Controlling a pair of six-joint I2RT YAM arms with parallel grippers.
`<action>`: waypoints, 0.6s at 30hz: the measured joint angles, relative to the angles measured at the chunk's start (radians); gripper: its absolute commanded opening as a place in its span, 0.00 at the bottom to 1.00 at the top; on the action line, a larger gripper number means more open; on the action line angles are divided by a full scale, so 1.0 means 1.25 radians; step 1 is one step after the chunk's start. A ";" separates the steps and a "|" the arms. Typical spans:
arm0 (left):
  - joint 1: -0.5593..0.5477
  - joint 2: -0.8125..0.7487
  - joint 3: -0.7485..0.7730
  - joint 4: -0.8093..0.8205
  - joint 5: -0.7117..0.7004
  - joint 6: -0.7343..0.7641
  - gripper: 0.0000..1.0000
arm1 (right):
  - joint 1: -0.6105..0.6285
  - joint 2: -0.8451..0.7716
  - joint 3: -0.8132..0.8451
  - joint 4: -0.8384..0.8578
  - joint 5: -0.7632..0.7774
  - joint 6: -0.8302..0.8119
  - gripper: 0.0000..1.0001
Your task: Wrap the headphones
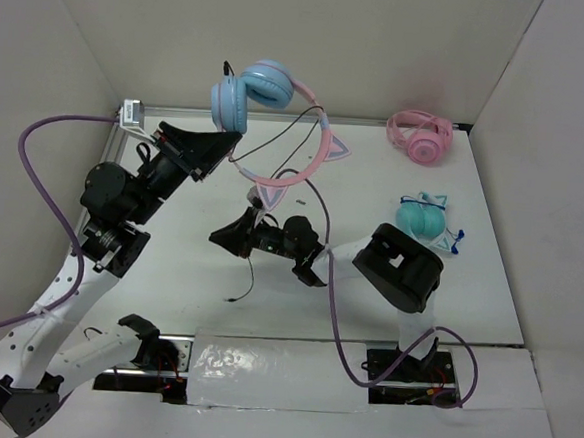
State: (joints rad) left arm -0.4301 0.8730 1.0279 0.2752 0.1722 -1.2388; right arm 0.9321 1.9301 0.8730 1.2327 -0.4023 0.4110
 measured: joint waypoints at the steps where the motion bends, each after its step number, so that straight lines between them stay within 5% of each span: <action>1: -0.002 0.008 0.004 -0.002 -0.020 -0.003 0.00 | 0.010 0.002 0.000 0.000 0.001 0.001 0.16; 4: -0.006 0.033 0.021 -0.021 -0.084 -0.012 0.00 | 0.043 0.001 -0.006 -0.003 0.003 0.011 0.00; 10: -0.012 0.127 0.079 -0.058 -0.245 -0.010 0.00 | 0.162 -0.034 -0.013 -0.136 0.089 -0.009 0.00; 18: -0.108 0.254 0.083 -0.020 -0.546 0.155 0.00 | 0.238 -0.097 0.106 -0.530 0.246 -0.037 0.00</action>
State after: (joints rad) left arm -0.5648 1.1904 1.1313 0.2508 -0.5102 -1.0451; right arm 1.2297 1.8091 1.0050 0.5705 -0.0944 0.3645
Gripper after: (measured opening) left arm 0.445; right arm 0.007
